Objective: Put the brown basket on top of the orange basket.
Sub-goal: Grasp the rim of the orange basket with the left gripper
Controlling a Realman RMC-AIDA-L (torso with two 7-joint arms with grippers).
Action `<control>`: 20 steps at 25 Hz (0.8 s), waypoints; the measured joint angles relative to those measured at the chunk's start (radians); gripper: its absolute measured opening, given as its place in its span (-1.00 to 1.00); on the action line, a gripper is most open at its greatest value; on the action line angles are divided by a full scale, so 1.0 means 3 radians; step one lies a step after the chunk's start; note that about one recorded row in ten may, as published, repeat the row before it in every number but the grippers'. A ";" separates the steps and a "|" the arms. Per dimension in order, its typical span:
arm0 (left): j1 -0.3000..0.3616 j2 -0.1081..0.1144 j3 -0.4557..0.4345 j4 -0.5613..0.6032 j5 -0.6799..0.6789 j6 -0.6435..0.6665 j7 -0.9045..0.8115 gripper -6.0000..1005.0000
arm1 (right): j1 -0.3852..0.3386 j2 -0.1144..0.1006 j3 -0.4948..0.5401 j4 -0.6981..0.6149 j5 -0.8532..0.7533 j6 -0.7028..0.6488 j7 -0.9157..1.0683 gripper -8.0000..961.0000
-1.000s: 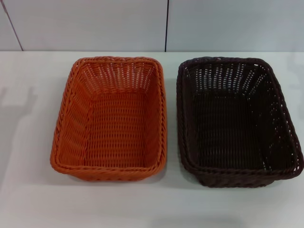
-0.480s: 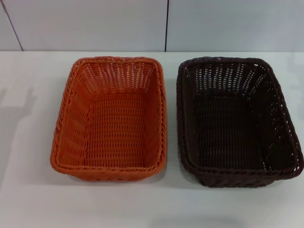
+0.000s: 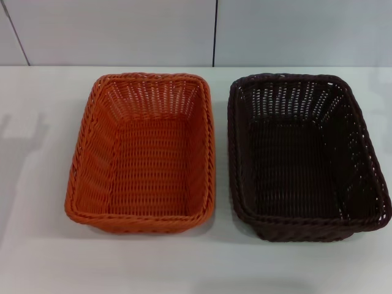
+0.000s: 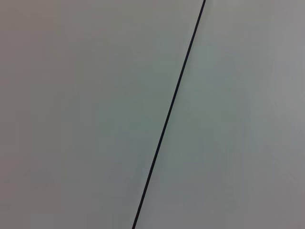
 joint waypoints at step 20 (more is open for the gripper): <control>-0.0016 0.0006 0.0000 0.0000 0.0001 0.0000 0.0011 0.62 | 0.0016 0.0000 0.0014 0.0000 0.0000 0.0000 0.0000 0.21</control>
